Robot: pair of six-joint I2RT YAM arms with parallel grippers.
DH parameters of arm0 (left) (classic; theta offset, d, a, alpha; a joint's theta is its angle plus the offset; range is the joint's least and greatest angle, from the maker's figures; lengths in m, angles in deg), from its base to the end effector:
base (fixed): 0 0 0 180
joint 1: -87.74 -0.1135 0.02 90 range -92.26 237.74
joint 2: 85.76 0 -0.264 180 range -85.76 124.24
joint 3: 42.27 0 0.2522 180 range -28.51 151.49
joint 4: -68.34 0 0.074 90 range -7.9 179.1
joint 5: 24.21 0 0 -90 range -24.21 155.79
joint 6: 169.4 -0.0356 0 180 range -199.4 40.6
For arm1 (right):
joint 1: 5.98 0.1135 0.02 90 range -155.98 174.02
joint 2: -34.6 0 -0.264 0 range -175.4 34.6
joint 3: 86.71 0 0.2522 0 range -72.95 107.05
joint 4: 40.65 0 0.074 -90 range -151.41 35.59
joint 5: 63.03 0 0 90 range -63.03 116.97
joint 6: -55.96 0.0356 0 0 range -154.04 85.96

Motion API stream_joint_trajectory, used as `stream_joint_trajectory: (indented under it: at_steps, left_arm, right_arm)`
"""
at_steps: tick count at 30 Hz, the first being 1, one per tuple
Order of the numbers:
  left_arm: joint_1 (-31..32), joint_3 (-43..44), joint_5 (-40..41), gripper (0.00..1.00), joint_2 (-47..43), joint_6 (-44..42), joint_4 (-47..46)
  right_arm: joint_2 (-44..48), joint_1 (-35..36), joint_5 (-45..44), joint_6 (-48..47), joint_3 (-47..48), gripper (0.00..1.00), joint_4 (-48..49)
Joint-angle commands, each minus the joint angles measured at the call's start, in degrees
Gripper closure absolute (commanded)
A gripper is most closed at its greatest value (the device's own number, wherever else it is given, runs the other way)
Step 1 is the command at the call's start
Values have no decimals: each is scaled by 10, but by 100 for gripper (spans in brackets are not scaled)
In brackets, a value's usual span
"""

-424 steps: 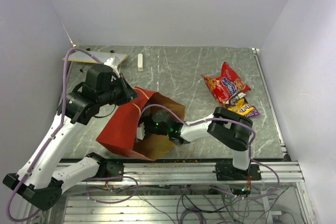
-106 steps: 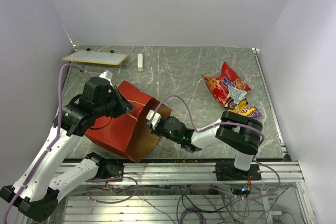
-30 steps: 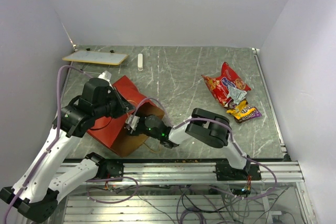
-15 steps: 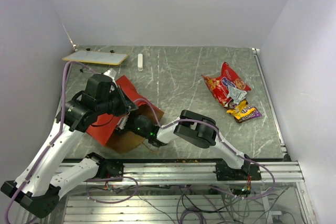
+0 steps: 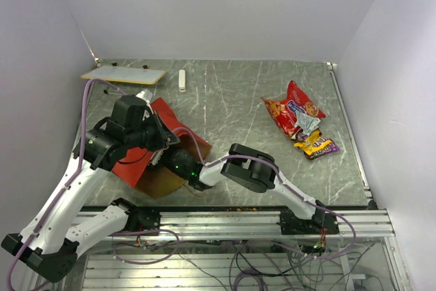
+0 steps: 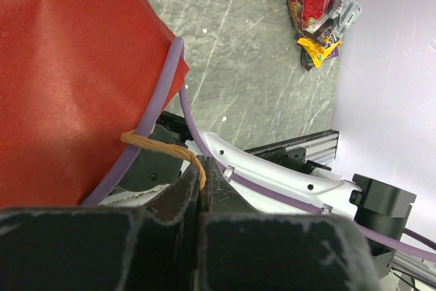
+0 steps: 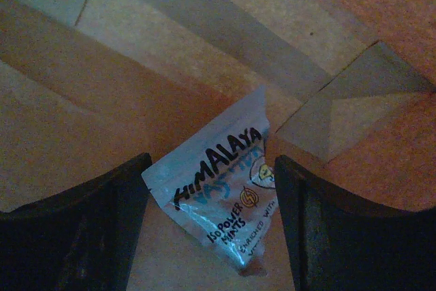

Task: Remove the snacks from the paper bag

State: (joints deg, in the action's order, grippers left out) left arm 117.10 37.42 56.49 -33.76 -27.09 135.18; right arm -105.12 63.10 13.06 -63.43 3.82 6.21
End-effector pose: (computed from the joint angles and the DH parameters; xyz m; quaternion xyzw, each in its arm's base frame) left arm 0.1413 -0.0861 0.3698 -0.1450 0.8891 -0.3352 0.2759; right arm 0.1846 0.4590 0.0889 -0.4876 0.5311 0.1512 0.6763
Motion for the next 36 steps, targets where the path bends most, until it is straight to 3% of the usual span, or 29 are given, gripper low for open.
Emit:
stream_joint_trajectory:
  at_steps: [1, 12, 21, 30, 36]
  left_arm:
    - [3, 29, -26, 93, 3, -6, -9]
    - [3, 20, -17, 93, -14, 14, -6]
    - [3, 20, 9, 93, -21, 15, -1]
    - [2, 7, 26, 93, -23, 29, -29]
    - [3, 23, 37, 93, -7, 15, -28]
  right_arm:
    - [-38, 0, -28, -5, 35, 30, 3]
    - [-71, -4, -60, 24, 90, 51, -14]
    - [-41, -21, -42, 41, 66, 100, -26]
    - [18, -39, -6, 43, 7, 100, -5]
    - [74, -36, 33, 62, -83, 100, 22]
